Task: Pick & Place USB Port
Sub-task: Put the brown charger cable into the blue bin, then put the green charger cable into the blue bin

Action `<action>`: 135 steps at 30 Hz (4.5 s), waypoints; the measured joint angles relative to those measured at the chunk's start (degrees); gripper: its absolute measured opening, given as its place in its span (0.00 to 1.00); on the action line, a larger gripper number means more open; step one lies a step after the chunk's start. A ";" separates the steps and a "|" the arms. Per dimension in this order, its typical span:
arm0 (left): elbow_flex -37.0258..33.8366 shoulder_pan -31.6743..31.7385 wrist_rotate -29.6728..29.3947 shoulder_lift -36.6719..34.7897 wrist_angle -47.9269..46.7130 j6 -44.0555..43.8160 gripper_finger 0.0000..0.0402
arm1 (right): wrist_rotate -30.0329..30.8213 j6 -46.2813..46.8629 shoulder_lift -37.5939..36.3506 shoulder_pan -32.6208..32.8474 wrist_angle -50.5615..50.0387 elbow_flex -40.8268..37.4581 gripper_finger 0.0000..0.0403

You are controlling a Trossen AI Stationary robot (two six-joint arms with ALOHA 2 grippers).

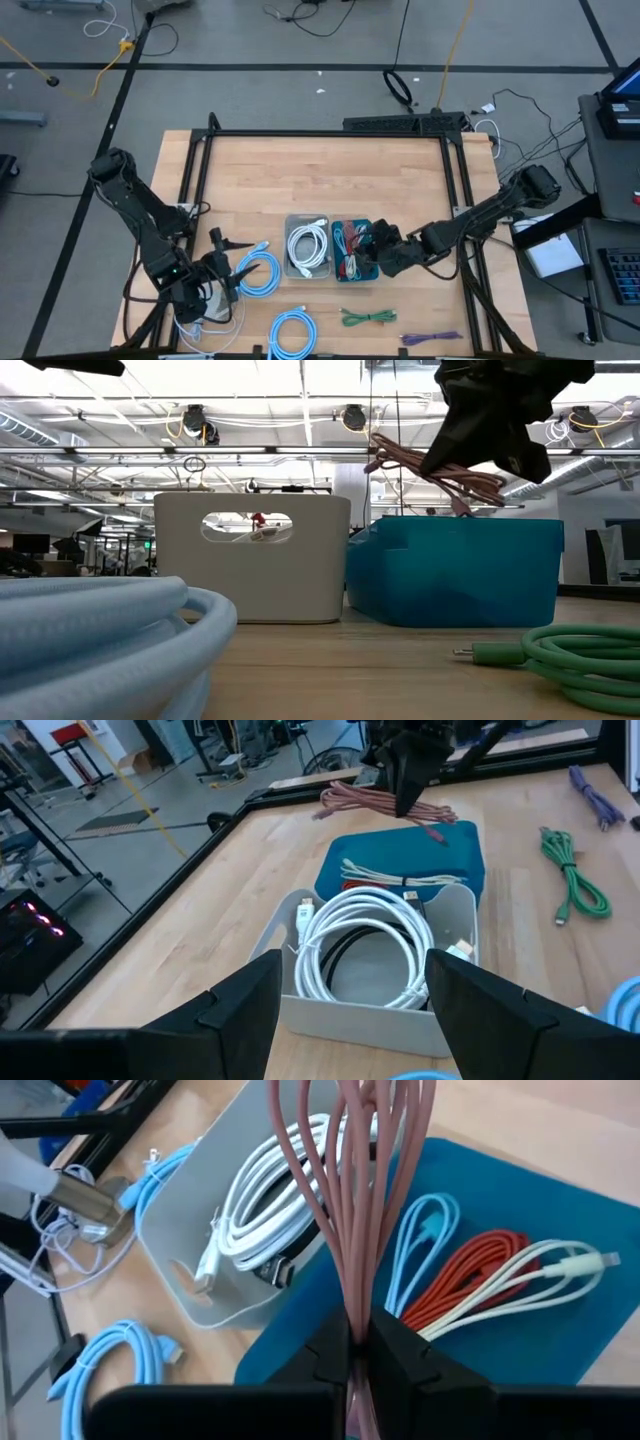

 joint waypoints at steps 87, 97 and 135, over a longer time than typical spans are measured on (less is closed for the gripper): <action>0.00 -0.37 0.25 0.00 0.53 0.19 0.62 | -18.17 -42.51 31.19 16.11 -31.18 31.48 0.56; 0.00 -1.43 0.46 0.00 0.78 0.20 0.62 | -20.95 -34.77 31.16 17.15 -21.58 24.58 0.53; 0.02 -1.35 0.29 0.00 0.54 0.16 0.62 | 12.88 -116.40 -4.15 -0.75 -31.71 35.41 0.02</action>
